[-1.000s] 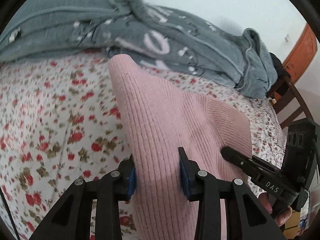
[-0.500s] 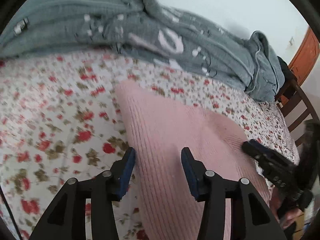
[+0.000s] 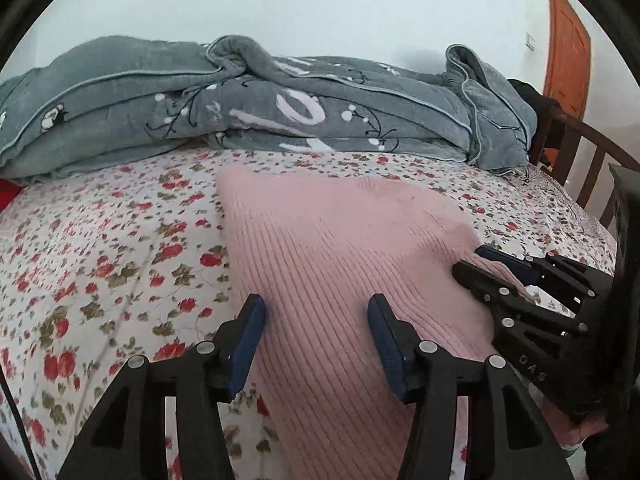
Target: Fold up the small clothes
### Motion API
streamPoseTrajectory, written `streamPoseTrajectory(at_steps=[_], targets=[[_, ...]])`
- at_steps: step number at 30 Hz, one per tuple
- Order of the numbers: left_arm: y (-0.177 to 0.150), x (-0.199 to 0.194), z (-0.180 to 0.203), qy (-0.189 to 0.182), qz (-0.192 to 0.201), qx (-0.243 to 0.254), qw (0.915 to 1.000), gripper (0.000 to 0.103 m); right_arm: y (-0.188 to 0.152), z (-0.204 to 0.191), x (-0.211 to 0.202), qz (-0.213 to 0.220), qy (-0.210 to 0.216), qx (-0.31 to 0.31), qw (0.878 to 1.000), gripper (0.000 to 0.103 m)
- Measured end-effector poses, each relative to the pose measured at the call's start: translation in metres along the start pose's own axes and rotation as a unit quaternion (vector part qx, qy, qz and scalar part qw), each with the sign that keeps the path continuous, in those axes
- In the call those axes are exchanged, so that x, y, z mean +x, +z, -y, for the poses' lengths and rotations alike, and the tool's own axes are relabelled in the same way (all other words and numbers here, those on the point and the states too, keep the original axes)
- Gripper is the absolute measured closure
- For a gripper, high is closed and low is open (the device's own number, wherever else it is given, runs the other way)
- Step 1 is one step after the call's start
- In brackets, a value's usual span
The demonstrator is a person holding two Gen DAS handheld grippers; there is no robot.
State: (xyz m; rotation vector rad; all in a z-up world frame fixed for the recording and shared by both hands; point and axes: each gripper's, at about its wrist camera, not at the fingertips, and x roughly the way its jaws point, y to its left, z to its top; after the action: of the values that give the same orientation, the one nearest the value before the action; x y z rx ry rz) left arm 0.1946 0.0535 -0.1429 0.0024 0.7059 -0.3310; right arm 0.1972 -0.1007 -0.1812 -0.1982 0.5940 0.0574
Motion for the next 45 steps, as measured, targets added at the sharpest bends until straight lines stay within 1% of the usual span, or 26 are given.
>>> streamPoseTrajectory(at_steps=[2,4,7,9,12,14,16,18,20,21,22,25,28,30,31,32,33,34,35,36,37,38,40,41,43,45], targets=[[0.003,-0.009,-0.006,-0.022,-0.005,-0.021,0.9995,0.051,0.003,0.0,-0.004,-0.007,0.001,0.0,1.0,0.077],[-0.002,-0.015,-0.009,-0.034,-0.007,-0.024,0.9991,0.051,0.004,0.009,-0.011,-0.012,0.022,0.022,0.999,0.076],[-0.02,-0.012,-0.006,-0.028,-0.022,-0.003,0.9994,0.048,-0.002,0.017,-0.01,-0.032,0.042,0.042,0.998,0.074],[-0.029,-0.01,-0.003,-0.025,-0.023,0.009,0.9994,0.045,-0.006,0.018,-0.009,-0.032,0.048,0.045,0.997,0.072],[-0.025,-0.02,-0.01,-0.045,-0.018,-0.001,0.9988,0.045,-0.001,0.023,-0.017,-0.032,0.067,0.05,0.996,0.07],[-0.017,-0.026,-0.019,-0.055,-0.01,-0.017,0.9983,0.045,0.005,0.036,-0.025,-0.023,0.086,0.072,0.993,0.057],[-0.007,-0.031,-0.029,-0.053,0.003,-0.031,0.9981,0.045,0.01,0.05,-0.031,-0.014,0.092,0.092,0.991,0.044],[0.006,-0.029,-0.038,-0.058,0.0,-0.047,0.9972,0.045,0.017,0.063,-0.031,-0.011,0.095,0.107,0.99,0.037],[0.019,-0.019,-0.044,-0.068,-0.018,-0.063,0.9956,0.043,0.026,0.074,-0.022,-0.024,0.109,0.131,0.985,0.034],[0.027,-0.009,-0.046,-0.071,-0.04,-0.071,0.9942,0.043,0.028,0.078,-0.016,-0.034,0.119,0.144,0.982,0.034],[0.031,-0.001,-0.048,-0.073,-0.051,-0.076,0.9931,0.043,0.031,0.081,-0.005,-0.054,0.138,0.165,0.975,0.034],[0.042,0.019,-0.056,-0.076,-0.062,-0.104,0.9897,0.043,0.034,0.078,0.025,-0.106,0.172,0.186,0.962,0.034],[0.044,0.045,-0.07,-0.101,-0.099,-0.147,0.979,0.043,0.029,0.073,0.055,-0.144,0.168,0.196,0.955,0.034],[0.041,0.063,-0.079,-0.115,-0.121,-0.169,0.9713,0.043,0.022,0.073,0.074,-0.165,0.19,0.218,0.943,0.029],[0.038,0.07,-0.082,-0.127,-0.129,-0.179,0.9671,0.042,0.018,0.075,0.084,-0.175,0.207,0.241,0.932,0.027],[0.036,0.078,-0.085,-0.141,-0.137,-0.191,0.9616,0.041,0.017,0.076,0.09,-0.18,0.217,0.257,0.924,0.026],[0.034,0.083,-0.086,-0.151,-0.142,-0.199,0.9579,0.041,0.017,0.076,0.096,-0.182,0.226,0.267,0.919,0.026],[0.032,0.089,-0.087,-0.163,-0.148,-0.208,0.9531,0.043,0.018,0.074,0.1,-0.184,0.23,0.266,0.918,0.026],[0.031,0.095,-0.086,-0.171,-0.152,-0.217,0.9488,0.048,0.02,0.072,0.102,-0.185,0.23,0.261,0.919,0.026],[0.031,0.096,-0.085,-0.175,-0.151,-0.219,0.9479,0.059,0.023,0.068,0.103,-0.184,0.232,0.254,0.921,0.03],[0.034,0.094,-0.081,-0.17,-0.149,-0.215,0.9503,0.061,0.025,0.065,0.103,-0.182,0.239,0.249,0.921,0.048],[0.039,0.089,-0.077,-0.163,-0.144,-0.205,0.9543,0.065,0.028,0.065,0.099,-0.176,0.233,0.244,0.925,0.058],[0.053,0.08,-0.069,-0.167,-0.132,-0.19,0.9585,0.067,0.038,0.065,0.087,-0.157,0.229,0.226,0.934,0.067],[0.06,0.078,-0.067,-0.172,-0.129,-0.185,0.959,0.067,0.044,0.068,0.079,-0.141,0.23,0.224,0.936,0.07],[0.077,0.077,-0.063,-0.179,-0.124,-0.178,0.9597,0.067,0.053,0.075,0.068,-0.124,0.235,0.228,0.937,0.071],[0.09,0.081,-0.06,-0.186,-0.119,-0.171,0.9603,0.067,0.061,0.082,0.062,-0.101,0.225,0.228,0.942,0.071]])
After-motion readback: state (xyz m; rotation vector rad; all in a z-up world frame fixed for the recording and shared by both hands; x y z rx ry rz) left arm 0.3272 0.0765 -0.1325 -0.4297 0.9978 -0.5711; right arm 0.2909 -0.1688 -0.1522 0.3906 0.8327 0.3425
